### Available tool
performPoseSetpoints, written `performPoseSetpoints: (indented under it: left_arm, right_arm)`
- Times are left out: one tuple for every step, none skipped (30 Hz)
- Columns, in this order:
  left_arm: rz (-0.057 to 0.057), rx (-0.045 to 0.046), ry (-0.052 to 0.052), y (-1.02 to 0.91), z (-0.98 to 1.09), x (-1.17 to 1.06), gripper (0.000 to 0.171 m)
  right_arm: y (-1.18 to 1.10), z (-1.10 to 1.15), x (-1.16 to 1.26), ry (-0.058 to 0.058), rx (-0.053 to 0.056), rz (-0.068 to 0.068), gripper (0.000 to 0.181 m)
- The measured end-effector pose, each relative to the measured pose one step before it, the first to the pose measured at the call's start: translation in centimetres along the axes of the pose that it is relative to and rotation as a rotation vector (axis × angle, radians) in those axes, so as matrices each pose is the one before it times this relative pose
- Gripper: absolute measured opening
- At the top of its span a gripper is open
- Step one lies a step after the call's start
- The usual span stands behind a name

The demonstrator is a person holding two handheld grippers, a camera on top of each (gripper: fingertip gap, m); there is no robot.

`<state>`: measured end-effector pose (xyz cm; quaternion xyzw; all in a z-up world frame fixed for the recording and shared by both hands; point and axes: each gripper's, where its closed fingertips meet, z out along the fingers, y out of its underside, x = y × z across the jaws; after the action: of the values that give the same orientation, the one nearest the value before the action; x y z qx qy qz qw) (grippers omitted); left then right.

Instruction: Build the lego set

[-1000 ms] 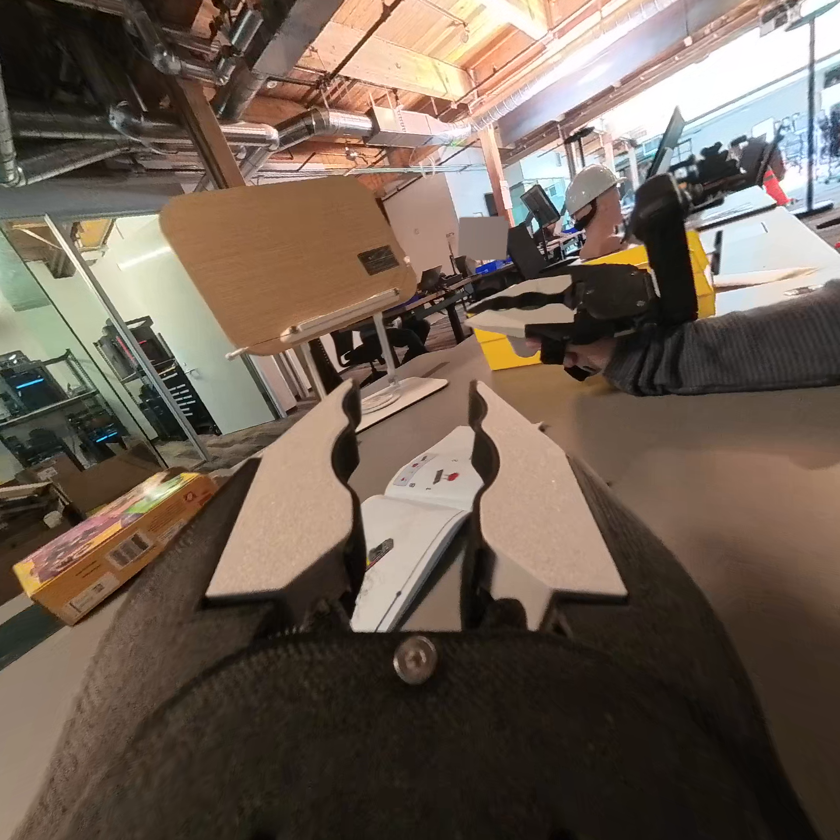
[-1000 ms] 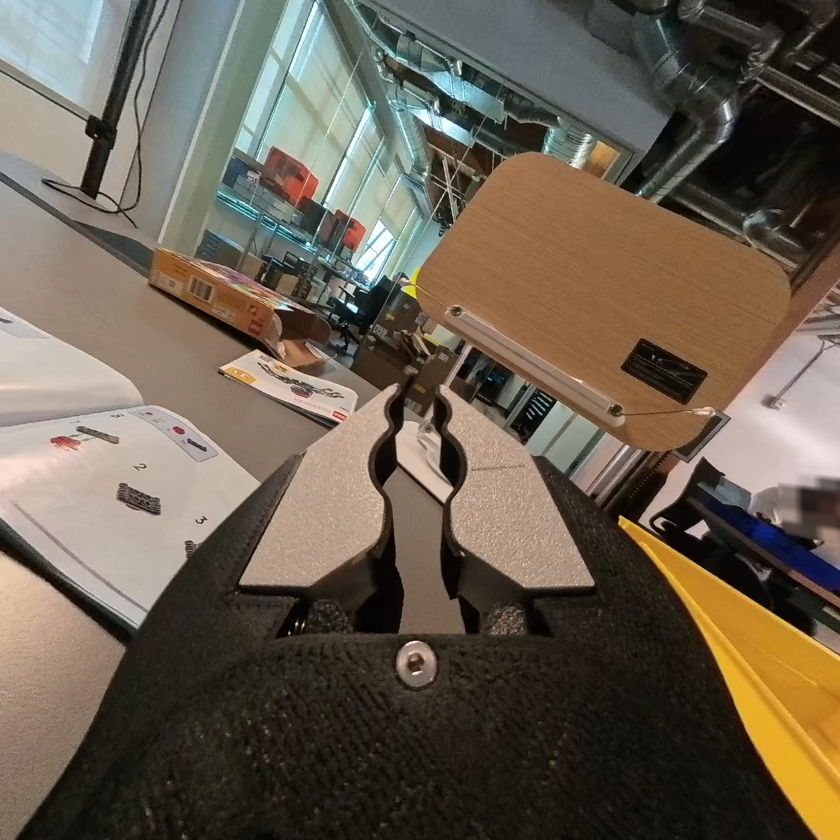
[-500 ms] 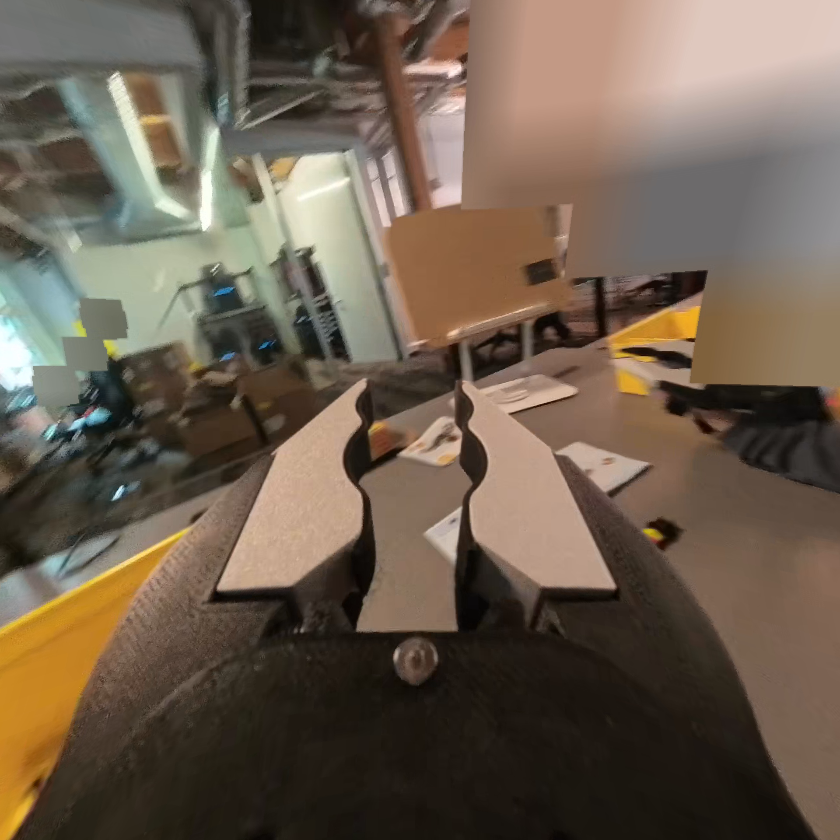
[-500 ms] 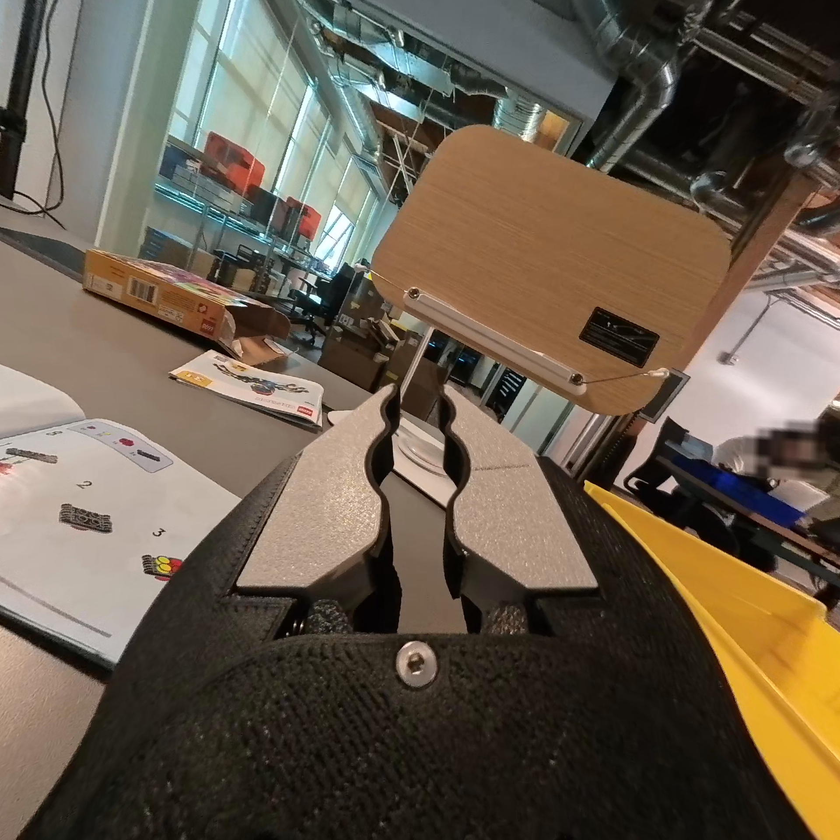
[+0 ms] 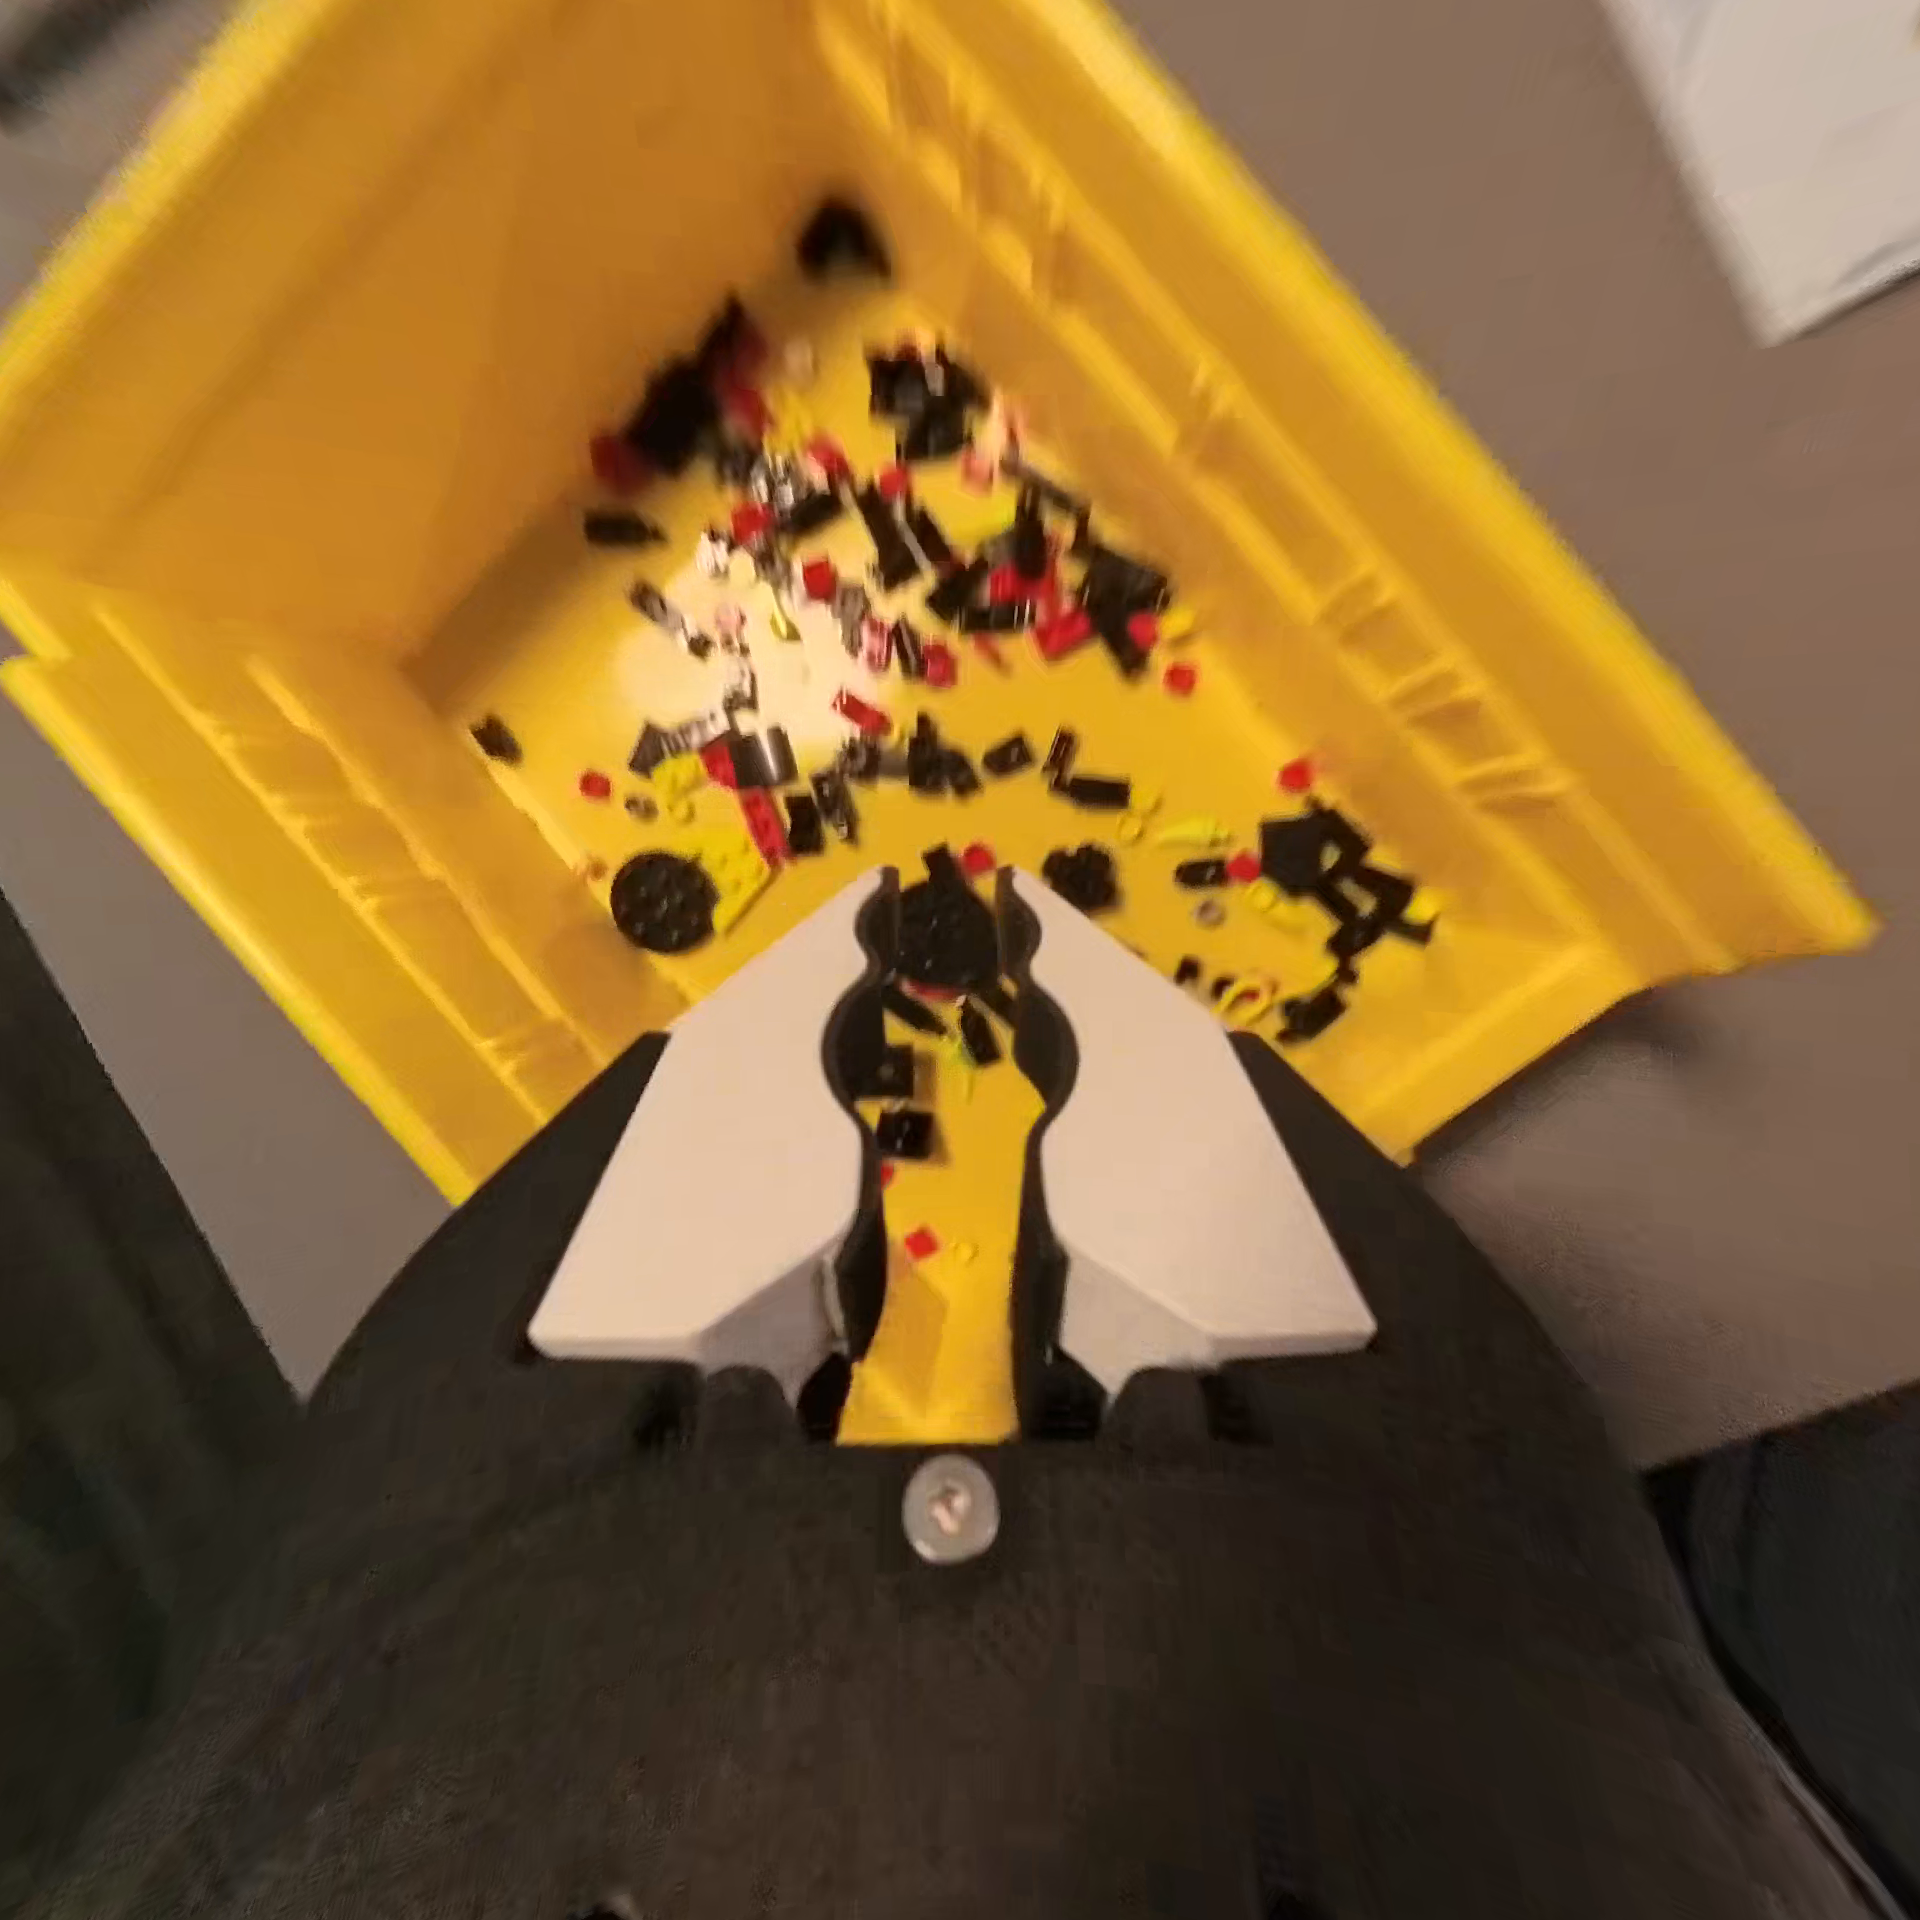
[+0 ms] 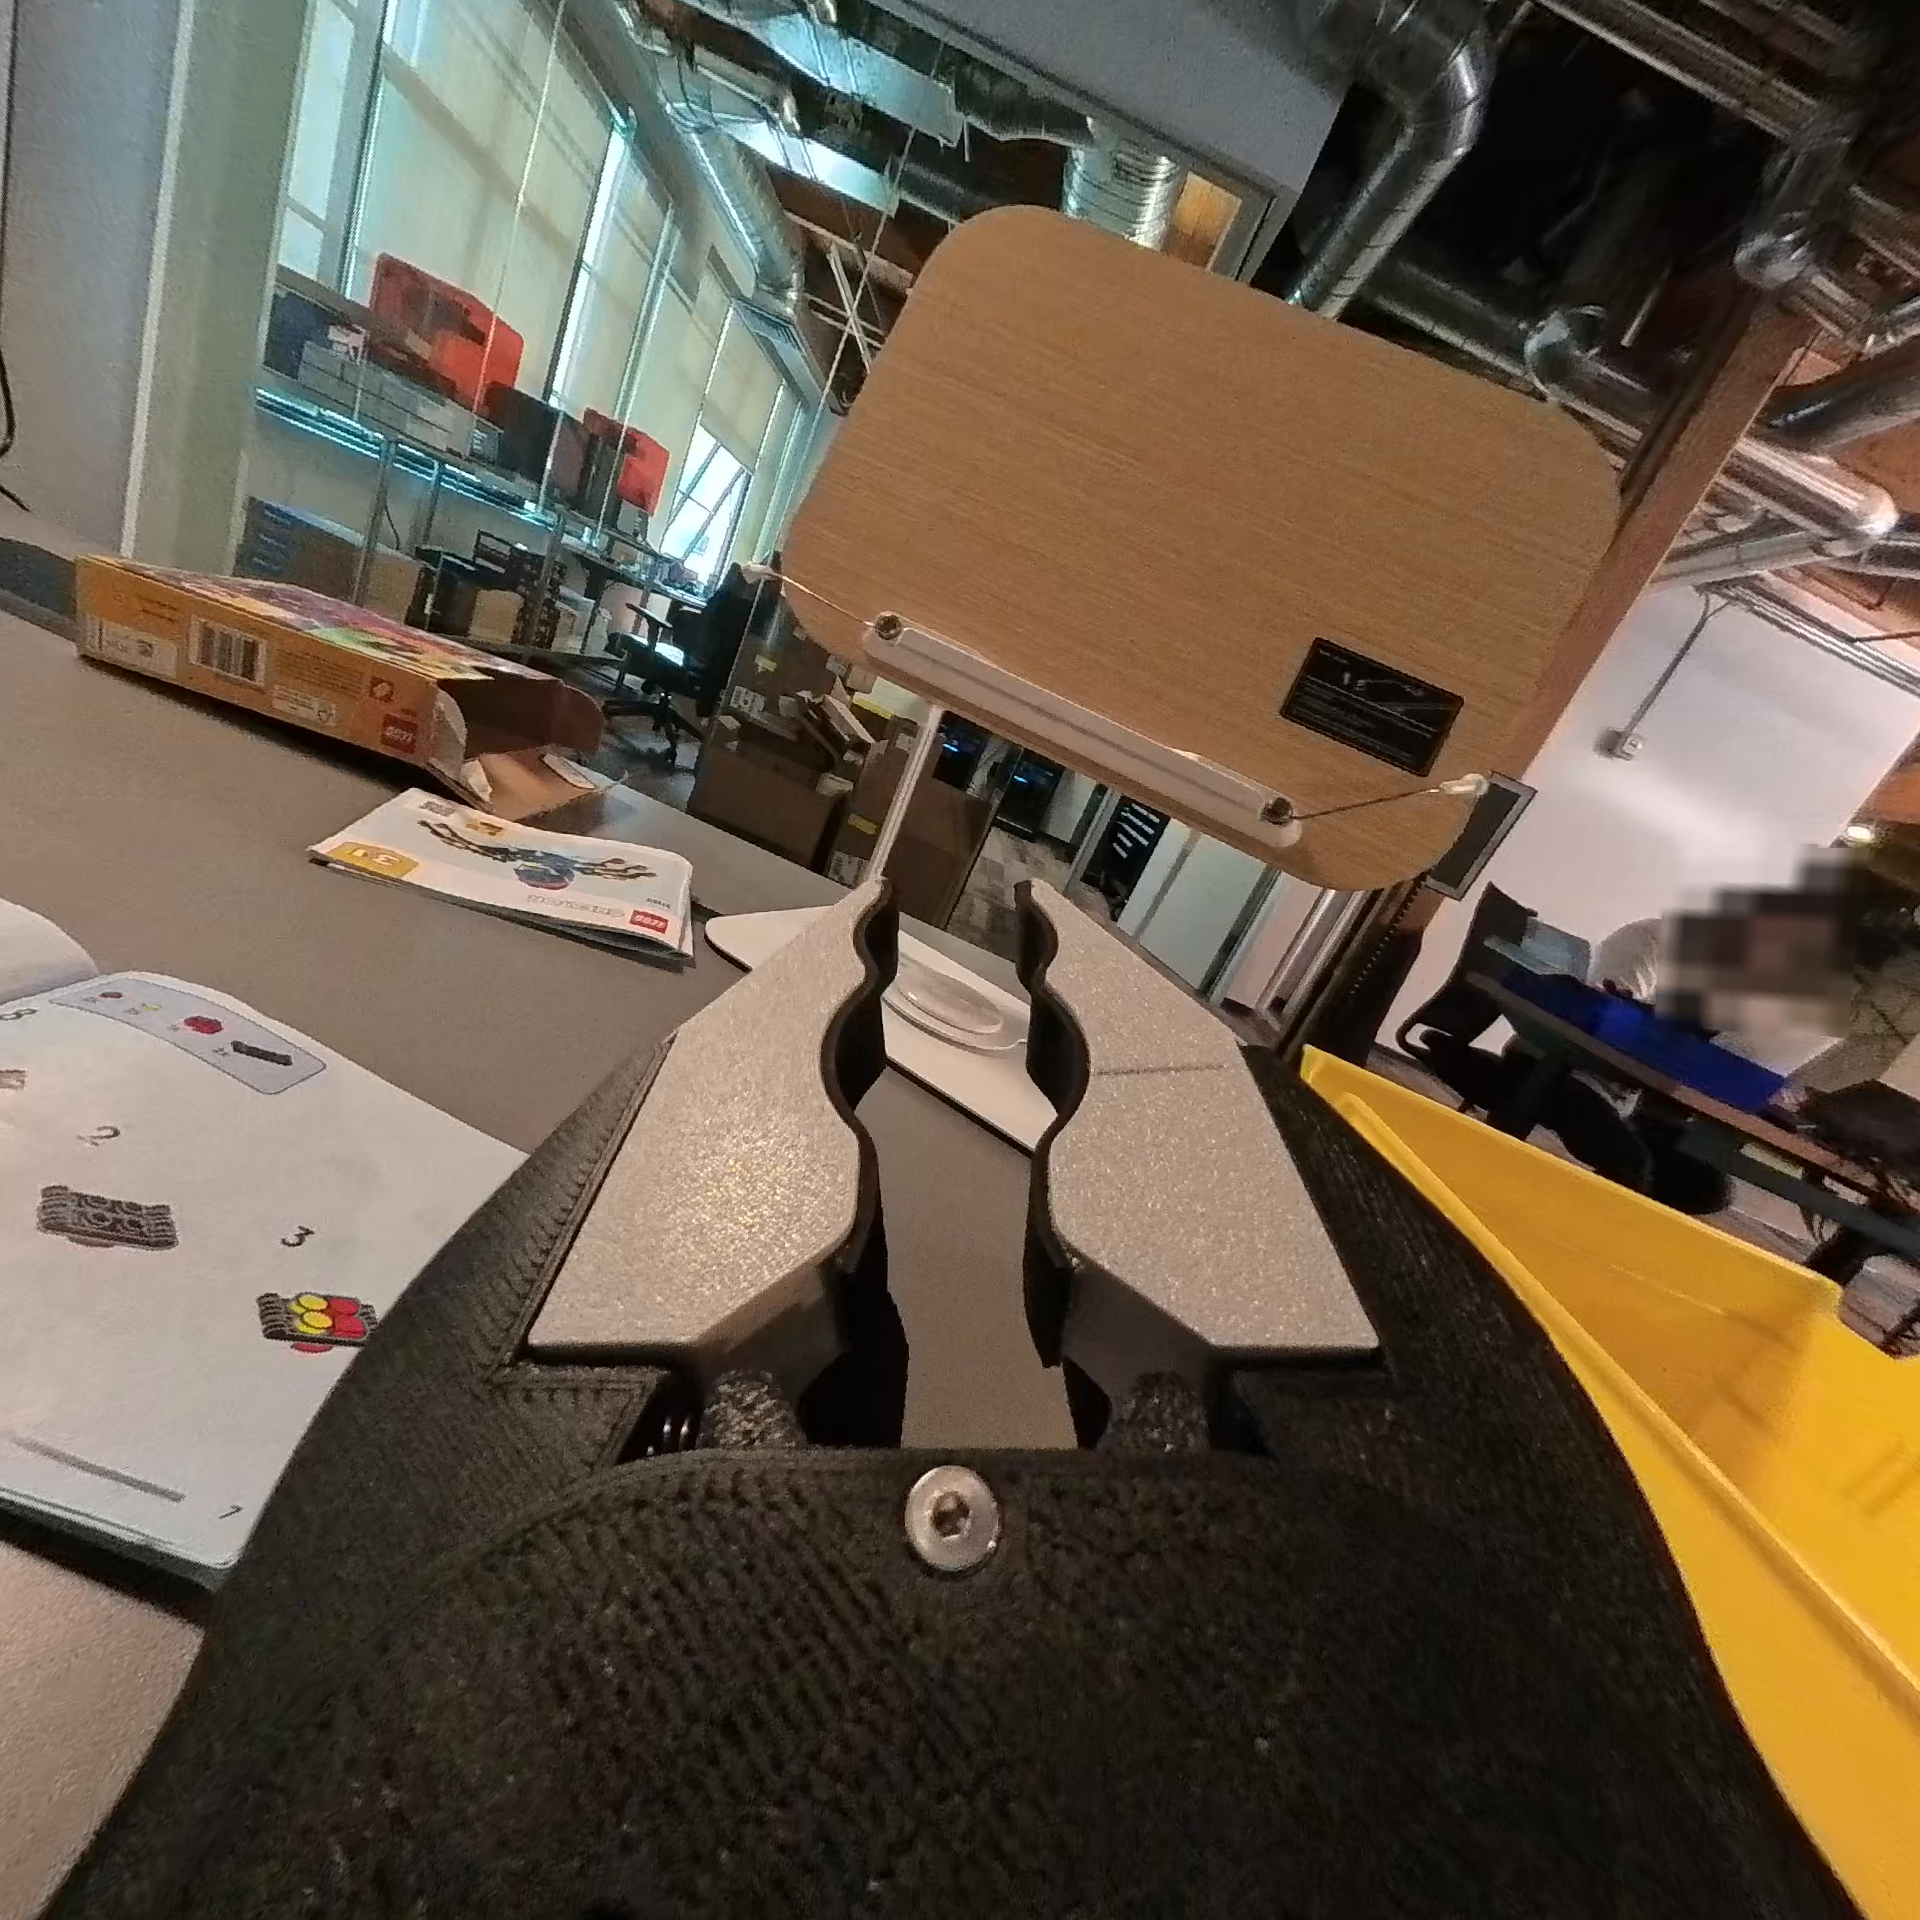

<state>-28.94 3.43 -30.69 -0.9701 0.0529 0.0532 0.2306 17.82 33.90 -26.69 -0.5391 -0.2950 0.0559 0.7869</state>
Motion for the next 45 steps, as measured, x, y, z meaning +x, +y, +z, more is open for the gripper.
performPoseSetpoints:
  left_arm:
    - [0.0153,-0.08022,0.0080,0.916,0.754,-0.154,0.020]
    - [0.0108,-0.07098,0.0153,0.814,0.716,-0.053,0.025]
    - [0.0045,-0.05534,0.0174,0.595,0.663,-0.029,0.031]
    - [-0.0045,-0.04521,-0.0043,0.496,0.578,-0.377,0.031]
    - [0.0003,-0.04521,-0.0270,0.544,0.476,-0.707,0.031]
    - [0.0054,-0.04195,-0.0240,0.530,0.413,-0.612,0.030]
    - [0.0015,-0.03522,-0.0085,0.405,0.352,-0.369,0.030]
    - [-0.0041,-0.02398,0.0042,0.230,0.299,-0.188,0.028]
    - [-0.0079,-0.02058,0.0147,0.138,0.245,-0.052,0.027]
    - [-0.0063,-0.01942,0.0160,0.087,0.221,-0.017,0.025]
    - [-0.0053,-0.01879,-0.0009,0.048,0.198,-0.249,0.024]
    - [-0.0013,-0.02388,-0.0135,0.098,0.201,-0.416,0.023]
    - [0.0022,-0.02537,-0.0085,0.113,0.220,-0.299,0.022]
    - [0.0039,-0.02008,0.0115,0.035,0.212,0.044,0.022]
    - [0.0057,-0.01552,0.0254,-0.011,0.193,0.317,0.022]
    - [0.0057,-0.01653,0.0180,0.026,0.207,0.211,0.022]
    - [0.0058,-0.01964,-0.0036,0.110,0.228,-0.109,0.022]
    - [0.0017,-0.01392,-0.0145,0.043,0.220,-0.265,0.022]
    - [-0.0008,-0.01127,-0.0009,0.036,0.191,-0.035,0.022]
    - [0.0023,-0.00672,0.0126,-0.020,0.165,0.196,0.023]
    - [0.0002,-0.00391,0.0160,-0.031,0.128,0.242,0.024]
    - [-0.0043,0.00217,0.0037,-0.083,0.002,0.024,0.024]
    - [-0.0053,-0.00068,-0.0015,-0.002,0.001,-0.076,0.024]
    - [-0.0039,-0.00643,0.0064,0.090,0.061,0.056,0.024]
    - [-0.0049,-0.00259,0.0062,0.058,0.010,0.055,0.024]
    - [-0.0040,-0.00791,0.0034,0.124,0.022,0.014,0.024]
    - [-0.0010,-0.00911,0.0049,0.133,0.029,0.064,0.023]
    - [0.0036,-0.00543,0.0039,0.052,0.027,0.052,0.022]
    - [0.0031,0.00032,0.0036,-0.037,0.005,0.047,0.021]
    - [-0.0009,-0.00314,0.0086,0.012,0.016,0.067,0.020]
    - [-0.0009,-0.00373,0.0095,0.039,0.025,0.061,0.018]
    - [-0.0015,-0.00141,0.0099,0.024,0.026,0.010,0.017]
    - [-0.0067,0.00041,0.0124,0.001,0.010,-0.010,0.017]
    - [-0.0085,0.00125,0.0159,0.010,0.017,0.004,0.017]
    - [-0.0082,0.00175,0.0164,-0.003,0.026,0.028,0.017]
    - [-0.0070,0.00109,0.0147,-0.006,0.006,0.055,0.017]
    - [-0.0009,0.00120,0.0122,-0.036,0.012,0.116,0.017]
    - [0.0024,0.00329,0.0101,-0.078,0.027,0.143,0.015]
    - [0.0001,0.00126,0.0054,-0.077,0.058,0.060,0.015]
    - [-0.0017,0.01092,0.0069,-0.179,-0.002,0.081,0.015]
    - [-0.0047,0.02415,0.0063,-0.347,-0.074,0.052,0.015]
    - [-0.0070,0.01684,-0.0029,-0.212,-0.090,-0.110,0.015]
    - [-0.0043,-0.00349,-0.0152,0.120,-0.012,-0.281,0.015]
    - [0.0034,-0.01085,-0.0118,0.209,0.083,-0.154,0.015]
    - [0.0060,-0.00850,-0.0062,0.133,0.097,-0.004,0.015]
  right_arm:
    - [-0.027,0.009,-0.103,-0.0037,0.0007,-0.0055,0.020]
    - [-0.025,0.008,-0.108,-0.0038,0.0005,-0.0049,0.020]
    - [-0.016,0.010,-0.095,-0.0034,0.0003,-0.0044,0.020]
    - [-0.007,0.007,-0.080,-0.0032,0.0003,-0.0032,0.020]
    - [-0.007,0.012,-0.052,-0.0021,0.0002,-0.0025,0.020]
    - [-0.002,0.001,-0.043,-0.0019,0.0001,-0.0011,0.020]
    - [-0.005,0.007,-0.037,-0.0019,0.0002,0.0002,0.020]
    - [0.005,0.008,-0.030,-0.0019,0.0000,0.0010,0.020]
    - [0.030,0.017,-0.024,-0.0017,-0.0006,0.0012,0.020]
    - [0.010,0.023,-0.008,-0.0011,-0.0005,0.0013,0.020]
    - [0.007,0.013,-0.008,-0.0010,0.0003,0.0015,0.020]
    - [0.005,0.013,-0.015,-0.0014,0.0004,0.0017,0.020]
    - [0.013,0.009,-0.019,-0.0017,-0.0002,0.0016,0.020]
    - [0.011,0.000,-0.012,-0.0011,-0.0003,0.0012,0.020]
    - [-0.006,0.007,-0.005,-0.0009,0.0003,0.0012,0.020]
    - [0.009,0.011,-0.020,-0.0018,0.0001,0.0018,0.020]
    - [0.016,0.008,-0.009,-0.0010,-0.0004,0.0017,0.020]
    - [0.003,0.004,0.001,-0.0004,0.0003,0.0009,0.020]
    - [0.003,0.000,-0.014,-0.0018,0.0004,0.0013,0.020]
    - [0.013,0.024,-0.023,-0.0019,-0.0001,0.0013,0.020]
    - [0.011,0.015,-0.017,-0.0013,-0.0002,0.0010,0.020]
    - [0.015,0.027,-0.026,-0.0017,-0.0004,0.0010,0.020]
    - [0.019,0.011,-0.011,-0.0011,-0.0007,0.0006,0.020]
    - [0.005,0.012,-0.010,-0.0003,-0.0002,0.0002,0.020]
    - [-0.006,0.002,0.007,-0.0007,0.0004,0.0011,0.020]
    - [0.002,0.005,-0.016,-0.0012,0.0003,0.0016,0.020]
    - [0.014,0.004,-0.004,-0.0011,-0.0001,0.0019,0.020]
    - [-0.002,0.014,-0.010,-0.0013,0.0002,0.0018,0.020]
    - [0.016,0.013,-0.017,-0.0022,0.0000,0.0021,0.020]
    - [0.029,0.021,-0.021,-0.0022,-0.0007,0.0024,0.020]
    - [0.021,0.022,-0.013,-0.0018,-0.0008,0.0025,0.020]
    - [0.012,0.009,-0.019,-0.0014,-0.0001,0.0022,0.020]
    - [0.015,0.003,-0.011,-0.0016,-0.0002,0.0019,0.020]
    - [0.010,0.000,-0.028,-0.0019,-0.0003,0.0020,0.020]
    - [0.007,0.005,-0.006,-0.0015,-0.0002,0.0021,0.020]
    - [0.010,-0.005,-0.013,-0.0015,-0.0001,0.0018,0.020]
    - [0.004,-0.012,-0.013,-0.0012,0.0000,0.0017,0.019]
    - [-0.010,-0.002,-0.015,-0.0011,0.0003,0.0017,0.020]
    - [0.001,0.000,-0.007,-0.0012,0.0005,0.0015,0.020]
    - [0.004,0.003,-0.024,-0.0019,0.0001,0.0015,0.020]
    - [0.019,0.006,-0.022,-0.0020,-0.0006,0.0015,0.020]
    - [0.023,0.005,-0.045,-0.0023,-0.0009,0.0009,0.019]
    - [0.014,0.007,-0.028,-0.0018,-0.0009,-0.0001,0.019]
    - [-0.002,-0.004,-0.017,-0.0007,-0.0003,-0.0009,0.019]
    - [-0.001,-0.002,-0.031,-0.0013,0.0003,-0.0005,0.019]
